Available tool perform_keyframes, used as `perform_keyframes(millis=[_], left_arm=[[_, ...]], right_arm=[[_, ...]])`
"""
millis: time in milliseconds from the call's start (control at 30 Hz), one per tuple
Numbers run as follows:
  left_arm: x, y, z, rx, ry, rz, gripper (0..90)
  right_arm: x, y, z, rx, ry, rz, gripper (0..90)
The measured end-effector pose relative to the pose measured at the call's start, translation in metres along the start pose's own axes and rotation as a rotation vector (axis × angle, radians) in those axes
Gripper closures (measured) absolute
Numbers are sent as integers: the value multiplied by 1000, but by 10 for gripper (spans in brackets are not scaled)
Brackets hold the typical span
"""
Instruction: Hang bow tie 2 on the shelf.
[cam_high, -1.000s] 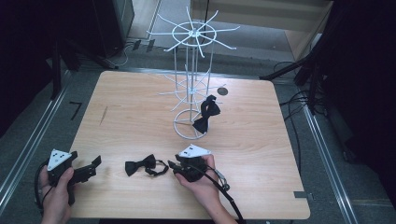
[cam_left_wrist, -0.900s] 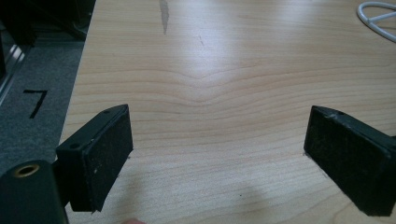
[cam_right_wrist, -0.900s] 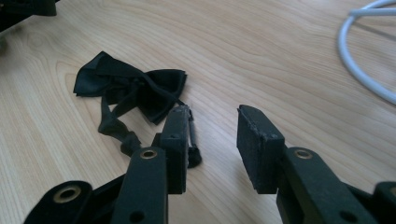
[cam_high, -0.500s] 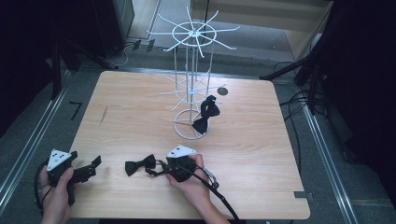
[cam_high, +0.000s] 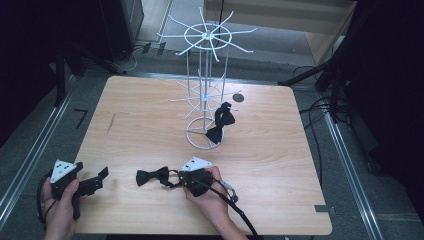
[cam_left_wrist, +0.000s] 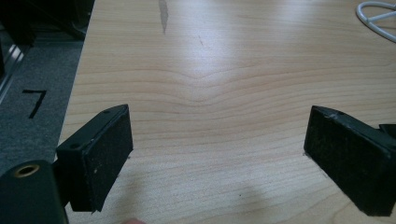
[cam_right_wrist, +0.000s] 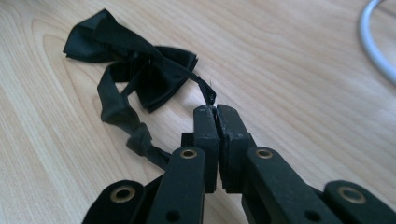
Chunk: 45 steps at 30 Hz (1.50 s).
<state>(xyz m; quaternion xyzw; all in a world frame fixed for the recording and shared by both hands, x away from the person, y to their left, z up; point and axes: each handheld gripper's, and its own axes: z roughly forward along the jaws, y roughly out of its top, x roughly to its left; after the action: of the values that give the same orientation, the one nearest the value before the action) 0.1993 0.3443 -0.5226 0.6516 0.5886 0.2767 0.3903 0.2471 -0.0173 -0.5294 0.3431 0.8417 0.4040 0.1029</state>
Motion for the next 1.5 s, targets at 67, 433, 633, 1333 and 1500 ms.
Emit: perform_keyframes(millis=[67,433,633,1333,1500], left_arm=[[0,0,0,0,-1,1,84],[0,0,0,2,1,5,84],[0,0,0,1,1,5,84],[-1,0,0,2,-3,6,84],[-1,0,0,-1,-3,5,84]], right_arm=[[-2,0,-4,-17,-8,1,894],[-10,3,-26,-78,-52,-13,895],[-14,6,-39,-116,-75,-24,895],[-33,18,-86,-230,-148,-12,895],[-36,22,-95,-255,-158,-8,895]])
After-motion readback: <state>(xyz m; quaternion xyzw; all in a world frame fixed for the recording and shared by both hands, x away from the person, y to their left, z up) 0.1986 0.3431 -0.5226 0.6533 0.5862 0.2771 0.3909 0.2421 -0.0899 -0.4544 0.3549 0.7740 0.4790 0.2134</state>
